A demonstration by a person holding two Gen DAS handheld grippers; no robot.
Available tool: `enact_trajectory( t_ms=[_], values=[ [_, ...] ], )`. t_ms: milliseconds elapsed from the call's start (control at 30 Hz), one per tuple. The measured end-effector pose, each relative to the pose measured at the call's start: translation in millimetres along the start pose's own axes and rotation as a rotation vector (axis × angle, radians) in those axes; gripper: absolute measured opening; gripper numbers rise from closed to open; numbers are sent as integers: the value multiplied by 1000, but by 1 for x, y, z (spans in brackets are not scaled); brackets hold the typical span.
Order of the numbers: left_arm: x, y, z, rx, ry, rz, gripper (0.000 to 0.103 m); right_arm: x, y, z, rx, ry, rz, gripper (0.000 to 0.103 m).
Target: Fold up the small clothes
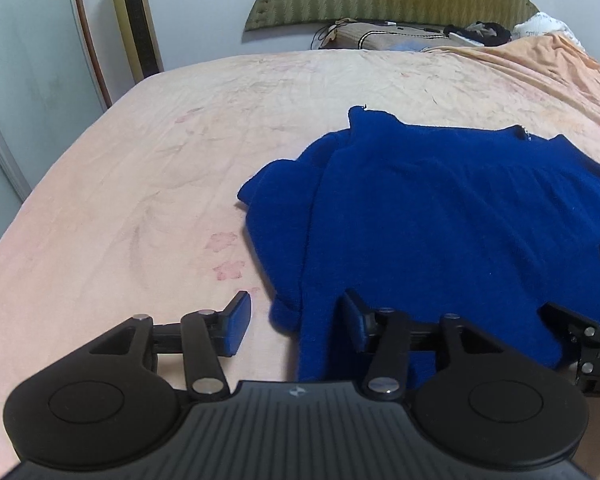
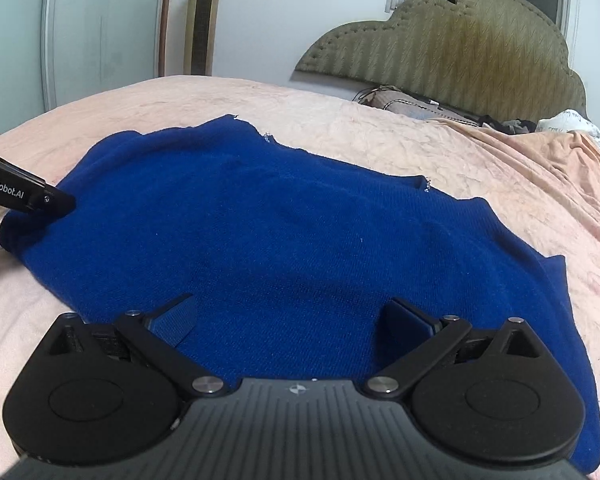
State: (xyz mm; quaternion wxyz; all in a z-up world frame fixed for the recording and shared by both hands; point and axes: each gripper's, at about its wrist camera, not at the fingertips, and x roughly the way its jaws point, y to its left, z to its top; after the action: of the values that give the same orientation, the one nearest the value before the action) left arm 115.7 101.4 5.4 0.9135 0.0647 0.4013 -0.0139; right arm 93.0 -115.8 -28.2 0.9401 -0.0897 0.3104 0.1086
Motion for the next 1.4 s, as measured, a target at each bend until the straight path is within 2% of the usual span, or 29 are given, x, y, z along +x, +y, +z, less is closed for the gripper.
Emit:
enact_trajectory(
  t_ms=[333, 500, 633, 800, 900, 1033, 1167, 1233, 1300, 1400],
  values=[
    [-1, 1, -1, 6, 0, 5, 53, -1, -5, -2, 27, 9, 10, 102],
    [-6, 6, 1, 4, -27, -19, 54, -13, 2, -2, 12, -27, -26, 102],
    [-9, 11, 7, -20, -53, -16, 70, -29, 15, 4, -50, -88, -27, 102],
    [-11, 3, 14, -32, -84, 34, 77, -39, 30, 15, -93, -129, -4, 102],
    [-11, -5, 15, -23, -114, 55, 80, -32, 33, 15, -81, -108, -13, 102],
    [-6, -13, 12, -5, -155, 113, 82, -24, 21, 12, 3, -82, -28, 102],
    [12, -13, 1, -16, -143, 118, 82, -10, 6, 5, 84, -33, -56, 103],
    [19, -11, -6, -29, -145, 117, 89, -1, 2, 0, 124, 10, -43, 103],
    [20, -8, -12, -53, -178, 134, 97, 0, 2, 0, 132, 9, -37, 103],
    [23, -5, -14, -75, -182, 131, 99, 4, 4, -2, 128, 16, -41, 103]
  ],
)
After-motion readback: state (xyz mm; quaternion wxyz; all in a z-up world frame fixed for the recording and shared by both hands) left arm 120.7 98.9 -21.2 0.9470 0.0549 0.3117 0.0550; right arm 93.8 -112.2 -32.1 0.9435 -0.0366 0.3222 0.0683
